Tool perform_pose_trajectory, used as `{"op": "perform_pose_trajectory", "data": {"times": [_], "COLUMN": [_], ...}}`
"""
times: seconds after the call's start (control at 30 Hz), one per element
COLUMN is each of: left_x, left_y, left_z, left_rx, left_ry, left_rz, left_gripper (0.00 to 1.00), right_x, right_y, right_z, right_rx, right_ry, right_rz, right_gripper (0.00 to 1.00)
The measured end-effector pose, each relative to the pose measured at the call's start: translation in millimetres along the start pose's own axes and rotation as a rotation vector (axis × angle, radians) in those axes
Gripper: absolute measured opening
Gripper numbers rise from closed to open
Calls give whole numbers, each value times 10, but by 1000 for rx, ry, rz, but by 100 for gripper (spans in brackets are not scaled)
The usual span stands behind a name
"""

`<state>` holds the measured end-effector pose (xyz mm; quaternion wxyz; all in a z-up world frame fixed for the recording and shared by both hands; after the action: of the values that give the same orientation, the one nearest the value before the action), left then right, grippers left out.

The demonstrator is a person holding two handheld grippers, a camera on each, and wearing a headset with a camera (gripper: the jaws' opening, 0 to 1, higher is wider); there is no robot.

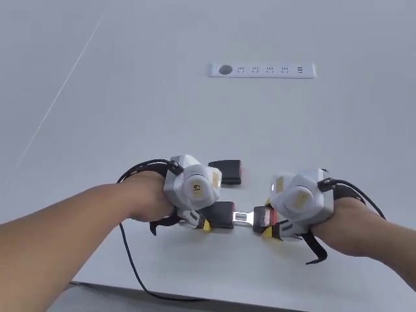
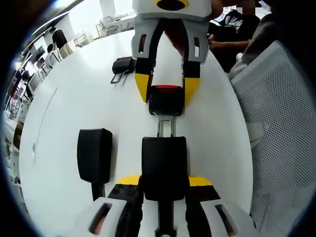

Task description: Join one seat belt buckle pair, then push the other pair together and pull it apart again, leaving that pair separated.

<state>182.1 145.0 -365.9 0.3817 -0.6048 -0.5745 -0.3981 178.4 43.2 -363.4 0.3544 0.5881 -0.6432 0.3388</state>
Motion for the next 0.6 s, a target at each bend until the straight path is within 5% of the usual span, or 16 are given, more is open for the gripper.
{"op": "perform_pose_trajectory", "data": {"times": [0.6], "left_x": [5], "left_y": [-7], "left_z": [-5], "left_rx": [-7], "left_ry": [-4], "left_rz": [2], "left_gripper": [33], "right_x": [-67], "right_y": [16], "right_z": [-125], "right_rx": [-13], "right_ry": [-33], "right_rz": [-4], "right_gripper": [34]}}
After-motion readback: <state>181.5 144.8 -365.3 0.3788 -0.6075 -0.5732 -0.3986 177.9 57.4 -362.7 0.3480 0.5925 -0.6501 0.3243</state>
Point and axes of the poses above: the centre of the closed fingertips' face, and the gripper's own axes: x roughly backward along the fingers, y roughly to its left, z roughly out of its underside, the point moved 1 cm from there along x, roughly backward along the fingers
